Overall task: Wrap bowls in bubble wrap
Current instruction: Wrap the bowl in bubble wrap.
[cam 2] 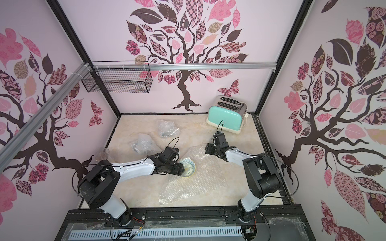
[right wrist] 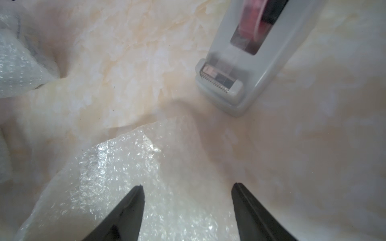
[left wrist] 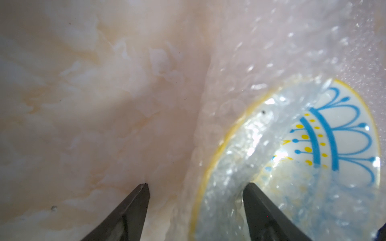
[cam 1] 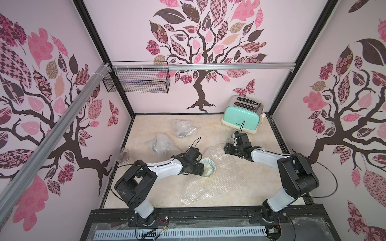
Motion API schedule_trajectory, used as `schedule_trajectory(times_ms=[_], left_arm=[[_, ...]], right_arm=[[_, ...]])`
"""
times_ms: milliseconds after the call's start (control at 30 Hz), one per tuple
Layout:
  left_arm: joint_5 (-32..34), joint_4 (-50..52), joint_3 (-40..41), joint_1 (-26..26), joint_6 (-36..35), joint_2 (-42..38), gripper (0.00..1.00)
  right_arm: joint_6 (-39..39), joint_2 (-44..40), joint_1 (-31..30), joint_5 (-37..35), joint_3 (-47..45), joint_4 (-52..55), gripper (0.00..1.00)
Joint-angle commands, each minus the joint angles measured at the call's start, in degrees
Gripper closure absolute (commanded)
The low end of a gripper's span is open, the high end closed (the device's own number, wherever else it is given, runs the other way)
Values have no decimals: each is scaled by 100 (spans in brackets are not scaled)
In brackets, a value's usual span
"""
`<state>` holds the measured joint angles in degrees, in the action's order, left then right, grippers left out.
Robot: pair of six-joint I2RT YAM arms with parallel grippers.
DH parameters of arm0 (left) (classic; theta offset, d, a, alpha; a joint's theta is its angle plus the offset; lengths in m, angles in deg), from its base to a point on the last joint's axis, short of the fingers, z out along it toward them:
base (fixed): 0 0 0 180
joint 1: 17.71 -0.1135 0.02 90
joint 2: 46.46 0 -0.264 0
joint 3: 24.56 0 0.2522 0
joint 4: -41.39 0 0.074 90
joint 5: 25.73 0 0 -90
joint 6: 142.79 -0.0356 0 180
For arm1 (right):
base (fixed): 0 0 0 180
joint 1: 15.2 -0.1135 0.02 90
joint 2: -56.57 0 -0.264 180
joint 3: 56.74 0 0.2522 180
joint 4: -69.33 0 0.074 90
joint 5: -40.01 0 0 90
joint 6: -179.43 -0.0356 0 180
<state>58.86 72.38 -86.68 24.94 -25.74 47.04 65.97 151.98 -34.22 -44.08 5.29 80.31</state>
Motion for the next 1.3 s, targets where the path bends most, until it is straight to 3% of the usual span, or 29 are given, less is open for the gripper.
schedule_trajectory(times_ms=[0, 67, 233, 433, 733, 1100, 1267], left_arm=[[111, 109, -59, 32, -44, 193, 23], [143, 139, -81, 41, -48, 228, 24], [160, 193, -118, 50, -99, 305, 24], [168, 155, -115, 59, -77, 371, 25], [214, 151, -53, 103, -70, 381, 26], [205, 111, -30, 112, -50, 403, 26], [138, 61, -85, 120, -13, 465, 27]], right_arm=[[128, 324, 28, 430, 412, 71, 21], [145, 475, 71, 554, 458, 23, 16], [170, 903, 199, 1059, 653, 4, 19], [140, 1042, 215, 1478, 767, 55, 40], [-53, -89, 200, 2533, 195, -716, 82], [210, -1651, -1092, 3248, -1065, -872, 88], [278, -1604, -1436, 3660, -1298, -897, 89]])
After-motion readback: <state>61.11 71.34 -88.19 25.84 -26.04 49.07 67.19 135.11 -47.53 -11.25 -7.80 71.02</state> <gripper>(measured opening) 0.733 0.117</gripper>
